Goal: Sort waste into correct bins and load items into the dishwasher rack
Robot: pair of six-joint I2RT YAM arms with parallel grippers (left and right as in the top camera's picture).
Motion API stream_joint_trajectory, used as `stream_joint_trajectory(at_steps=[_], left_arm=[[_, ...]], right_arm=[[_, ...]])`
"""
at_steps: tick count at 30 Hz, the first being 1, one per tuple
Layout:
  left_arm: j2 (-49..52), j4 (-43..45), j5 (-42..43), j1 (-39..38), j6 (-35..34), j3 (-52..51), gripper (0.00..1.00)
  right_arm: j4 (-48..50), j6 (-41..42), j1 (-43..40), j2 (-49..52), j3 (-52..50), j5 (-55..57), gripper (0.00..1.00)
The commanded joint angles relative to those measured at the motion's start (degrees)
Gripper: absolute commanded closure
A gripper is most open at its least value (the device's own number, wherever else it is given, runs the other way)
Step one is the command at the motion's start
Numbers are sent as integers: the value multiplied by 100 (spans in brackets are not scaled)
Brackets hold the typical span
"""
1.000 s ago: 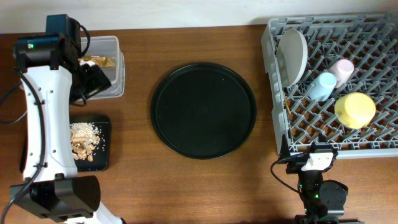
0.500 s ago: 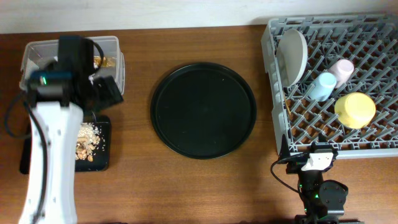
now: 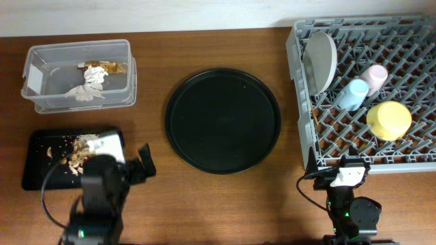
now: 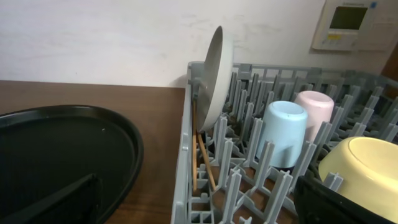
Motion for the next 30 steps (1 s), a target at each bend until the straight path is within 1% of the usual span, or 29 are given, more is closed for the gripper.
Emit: stream_joint_trajectory(at_steps=[1, 3, 7, 10, 17, 19, 24, 28, 30], left_arm=[[-874, 459, 291, -15, 804, -767, 1], [-1121, 590, 289, -15, 813, -1056, 1], [-1152, 855, 439, -17, 813, -1394, 1], [-1244, 1471, 654, -15, 813, -1799, 1], [-1915, 2986, 649, -15, 813, -2830, 1], [-2142, 3270, 647, -15, 815, -3082, 1], [-2570, 3386, 651, -15, 868, -3362, 1], [-2846, 3381, 651, -17, 1379, -3436, 1], [-3029, 3285, 647, -15, 1460, -3473, 1]], right_arm=[[-7, 44, -37, -42, -42, -26, 2], [-7, 44, -37, -42, -42, -26, 2], [-7, 44, -37, -42, -42, -26, 2], [-7, 44, -37, -42, -42, -26, 2], [-7, 44, -37, -42, -42, -26, 2], [-7, 44, -37, -42, -42, -26, 2], [-7, 44, -37, -42, -42, -26, 1], [-7, 44, -37, -42, -42, -26, 2], [-7, 44, -37, -42, -42, -26, 2]])
